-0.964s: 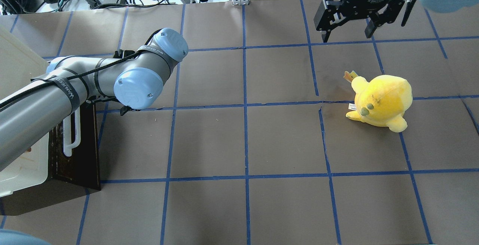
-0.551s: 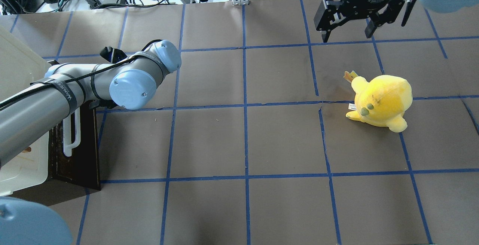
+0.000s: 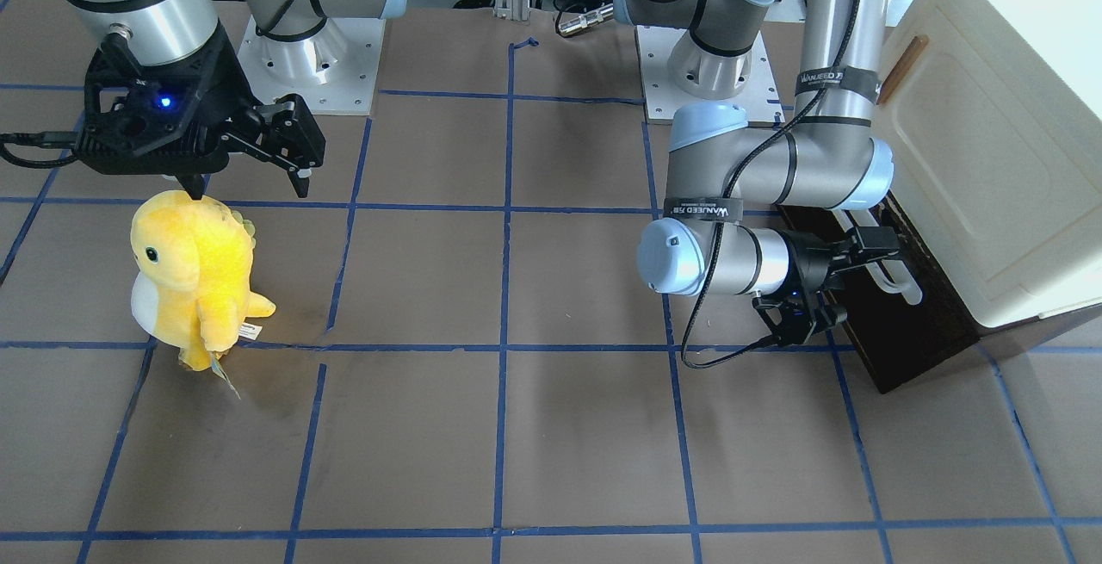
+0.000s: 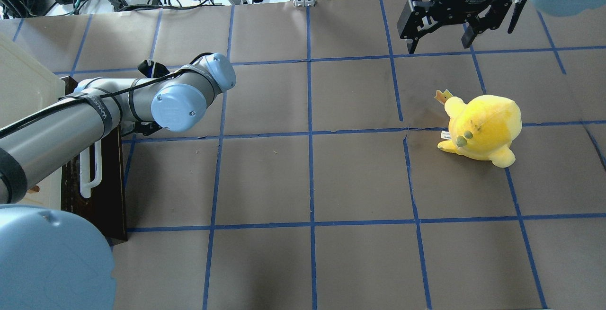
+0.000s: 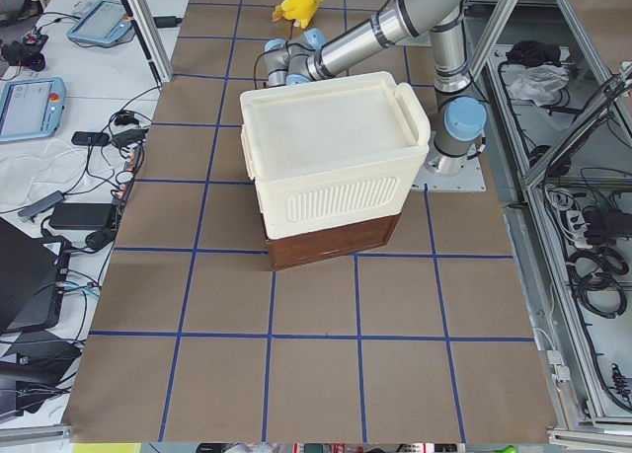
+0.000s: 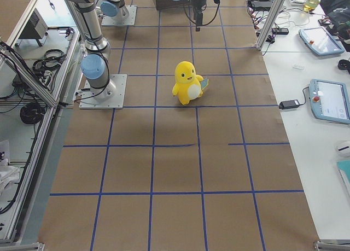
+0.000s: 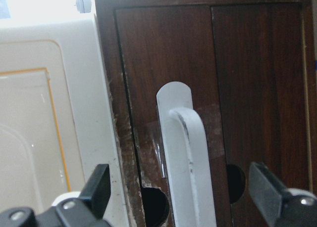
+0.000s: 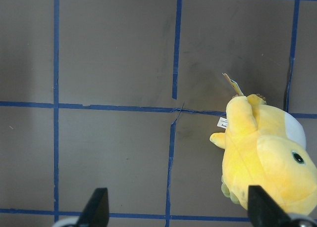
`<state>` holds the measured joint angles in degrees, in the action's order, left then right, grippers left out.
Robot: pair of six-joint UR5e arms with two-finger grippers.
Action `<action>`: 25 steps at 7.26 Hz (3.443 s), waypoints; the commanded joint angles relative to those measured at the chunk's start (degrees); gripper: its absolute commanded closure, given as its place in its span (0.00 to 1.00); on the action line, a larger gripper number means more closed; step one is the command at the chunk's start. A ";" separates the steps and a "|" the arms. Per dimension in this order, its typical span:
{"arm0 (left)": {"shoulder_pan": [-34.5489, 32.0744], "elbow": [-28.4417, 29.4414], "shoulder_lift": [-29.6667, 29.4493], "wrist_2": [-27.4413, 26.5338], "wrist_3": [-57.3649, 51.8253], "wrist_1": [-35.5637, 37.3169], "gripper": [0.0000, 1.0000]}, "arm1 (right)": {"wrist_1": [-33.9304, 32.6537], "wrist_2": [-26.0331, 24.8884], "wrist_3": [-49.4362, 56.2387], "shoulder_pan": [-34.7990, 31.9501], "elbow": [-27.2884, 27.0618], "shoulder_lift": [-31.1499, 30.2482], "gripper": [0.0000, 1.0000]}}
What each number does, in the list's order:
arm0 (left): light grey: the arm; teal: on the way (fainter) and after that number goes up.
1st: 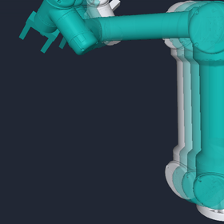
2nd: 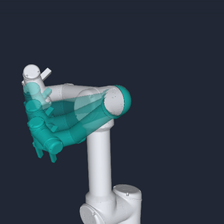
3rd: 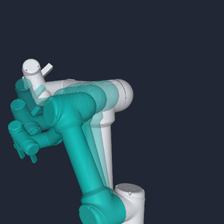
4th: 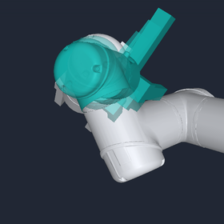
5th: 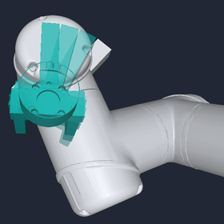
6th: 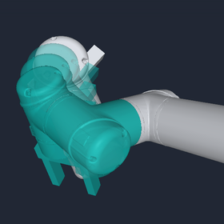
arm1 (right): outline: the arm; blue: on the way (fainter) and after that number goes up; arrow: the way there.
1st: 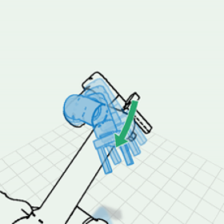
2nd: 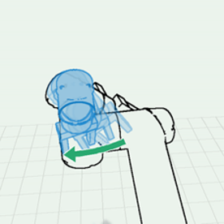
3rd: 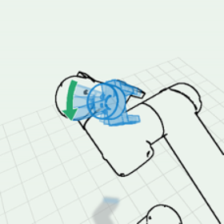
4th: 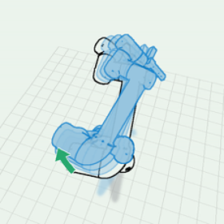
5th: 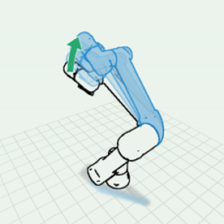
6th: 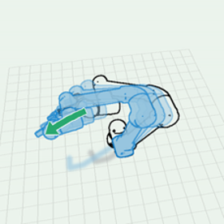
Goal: Pull drawer sideways
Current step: 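Position the left gripper fingers around the white drawer handle, then close the left gripper on the white drawer handle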
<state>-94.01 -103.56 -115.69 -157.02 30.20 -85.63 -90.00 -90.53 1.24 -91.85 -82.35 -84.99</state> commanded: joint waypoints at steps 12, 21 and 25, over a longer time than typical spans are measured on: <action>0.93 -2.44 0.72 -0.30 1.09 -6.13 0.03 | 0.00 0.00 -0.01 0.00 0.00 0.00 0.00; 1.64 -2.61 1.43 -0.21 1.18 -7.62 0.17 | 0.00 0.00 -0.01 0.00 0.00 0.00 0.00; 1.64 -2.61 1.34 -0.13 2.14 -7.62 0.27 | 0.00 0.00 -0.01 0.00 0.00 0.00 0.00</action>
<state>-92.37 -106.16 -114.34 -157.16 32.26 -93.24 -90.00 -90.53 1.24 -91.84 -82.36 -84.99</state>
